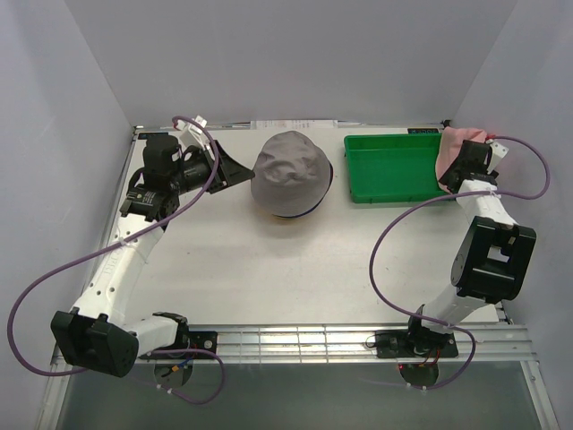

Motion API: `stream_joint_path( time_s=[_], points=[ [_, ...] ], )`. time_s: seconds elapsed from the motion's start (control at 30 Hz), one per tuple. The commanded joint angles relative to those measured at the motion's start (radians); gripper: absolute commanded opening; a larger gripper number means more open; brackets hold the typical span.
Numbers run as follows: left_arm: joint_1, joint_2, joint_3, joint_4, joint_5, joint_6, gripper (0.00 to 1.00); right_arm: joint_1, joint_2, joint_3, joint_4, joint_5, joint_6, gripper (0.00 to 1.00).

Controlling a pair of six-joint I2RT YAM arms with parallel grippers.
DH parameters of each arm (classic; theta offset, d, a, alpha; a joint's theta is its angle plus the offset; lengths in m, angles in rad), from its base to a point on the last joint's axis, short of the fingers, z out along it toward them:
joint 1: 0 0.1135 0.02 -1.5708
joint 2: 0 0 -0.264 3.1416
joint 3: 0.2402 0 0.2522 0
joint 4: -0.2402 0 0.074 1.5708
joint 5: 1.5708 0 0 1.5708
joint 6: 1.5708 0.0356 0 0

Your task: Stack the hats

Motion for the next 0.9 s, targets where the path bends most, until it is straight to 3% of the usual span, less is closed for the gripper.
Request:
stream_joint_path(
  time_s=[0.0, 0.37, 0.53, 0.7, 0.83, 0.87],
  points=[
    [-0.002, -0.038, -0.010, -0.010, -0.008, 0.016, 0.55, -0.010, -0.047, -0.022, 0.051, 0.058, 0.013, 0.66],
    [-0.002, -0.048, -0.025, -0.010, -0.017, 0.015, 0.54, -0.013, -0.032, -0.060, 0.103, 0.072, 0.015, 0.65],
    [-0.002, -0.060, -0.031, -0.010, -0.032, 0.016, 0.54, -0.014, -0.012, -0.072, 0.133, 0.056, 0.026, 0.59],
    [-0.004, -0.071, -0.039, -0.010, -0.040, 0.021, 0.54, -0.014, 0.024, -0.063, 0.133, 0.049, 0.017, 0.45],
    [-0.002, -0.072, -0.042, -0.012, -0.048, 0.021, 0.54, -0.013, 0.024, -0.057, 0.134, 0.032, 0.021, 0.24],
    [-0.002, -0.072, -0.039, -0.010, -0.049, 0.019, 0.54, -0.013, 0.025, -0.049, 0.122, 0.030, 0.023, 0.12]
  ],
)
